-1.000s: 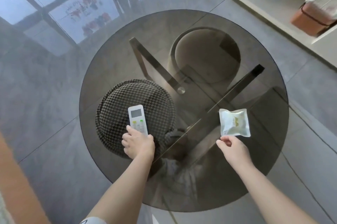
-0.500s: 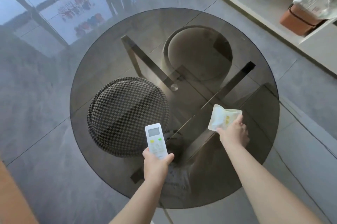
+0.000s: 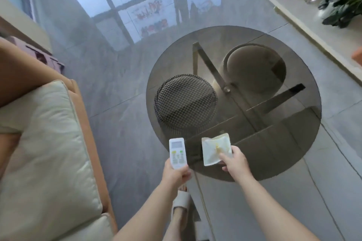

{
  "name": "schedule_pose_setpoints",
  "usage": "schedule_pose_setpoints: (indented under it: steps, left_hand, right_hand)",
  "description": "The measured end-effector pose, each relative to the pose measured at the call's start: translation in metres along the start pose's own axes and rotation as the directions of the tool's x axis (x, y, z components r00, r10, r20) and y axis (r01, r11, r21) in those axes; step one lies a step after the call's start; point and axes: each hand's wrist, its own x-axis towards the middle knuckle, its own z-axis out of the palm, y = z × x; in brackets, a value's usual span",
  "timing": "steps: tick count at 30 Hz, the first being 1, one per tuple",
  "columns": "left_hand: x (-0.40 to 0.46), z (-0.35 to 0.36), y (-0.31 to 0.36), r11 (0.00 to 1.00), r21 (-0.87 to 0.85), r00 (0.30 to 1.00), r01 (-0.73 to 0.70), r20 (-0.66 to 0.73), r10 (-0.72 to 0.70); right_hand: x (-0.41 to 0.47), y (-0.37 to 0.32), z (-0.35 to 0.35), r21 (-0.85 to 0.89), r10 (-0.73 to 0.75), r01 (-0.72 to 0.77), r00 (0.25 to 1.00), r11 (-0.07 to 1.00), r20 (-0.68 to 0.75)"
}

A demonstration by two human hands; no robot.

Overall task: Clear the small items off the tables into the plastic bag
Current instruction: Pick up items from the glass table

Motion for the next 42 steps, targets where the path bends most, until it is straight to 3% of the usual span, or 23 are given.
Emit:
schedule_pose_setpoints:
  steps: [5,11,17,23,28,33,42]
  left_hand:
    - [-0.085,-0.053,-0.015,0.969,-0.245,0.999,0.005,-0.033,-0.014]
    - [-0.179,-0.133,-0.072,0.877,-0.479,0.992,-0.022,-0.119,-0.041]
    - [-0.270,-0.206,-0.134,0.708,-0.697,0.970,-0.113,-0.231,-0.072]
    - [-0.355,-0.275,-0.205,0.584,-0.778,0.939,-0.230,-0.336,-0.077]
    - [-0.424,-0.319,-0.274,0.543,-0.787,0.925,-0.292,-0.377,-0.050]
    - [-0.464,-0.356,-0.322,0.506,-0.775,0.882,-0.379,-0.468,-0.057]
    - [-0.456,-0.388,-0.345,0.509,-0.788,0.865,-0.346,-0.478,-0.152]
  right_hand:
    - [-0.082,-0.016,0.030,-0.005,-0.094,0.095,0.988,0.995,0.119]
    - [-0.183,-0.011,0.082,0.067,-0.068,0.048,0.935,0.997,0.347]
    - [-0.264,0.010,0.144,-0.089,-0.067,0.137,0.834,0.986,0.548]
    - [-0.355,0.035,0.206,-0.133,-0.078,0.221,0.743,0.966,0.665]
    - [-0.440,0.074,0.236,-0.118,-0.060,0.227,0.653,0.967,0.755]
    - [-0.507,0.115,0.256,-0.256,0.011,0.339,0.584,0.905,0.812]
    - [-0.540,0.135,0.301,-0.519,0.139,0.425,0.659,0.742,0.739]
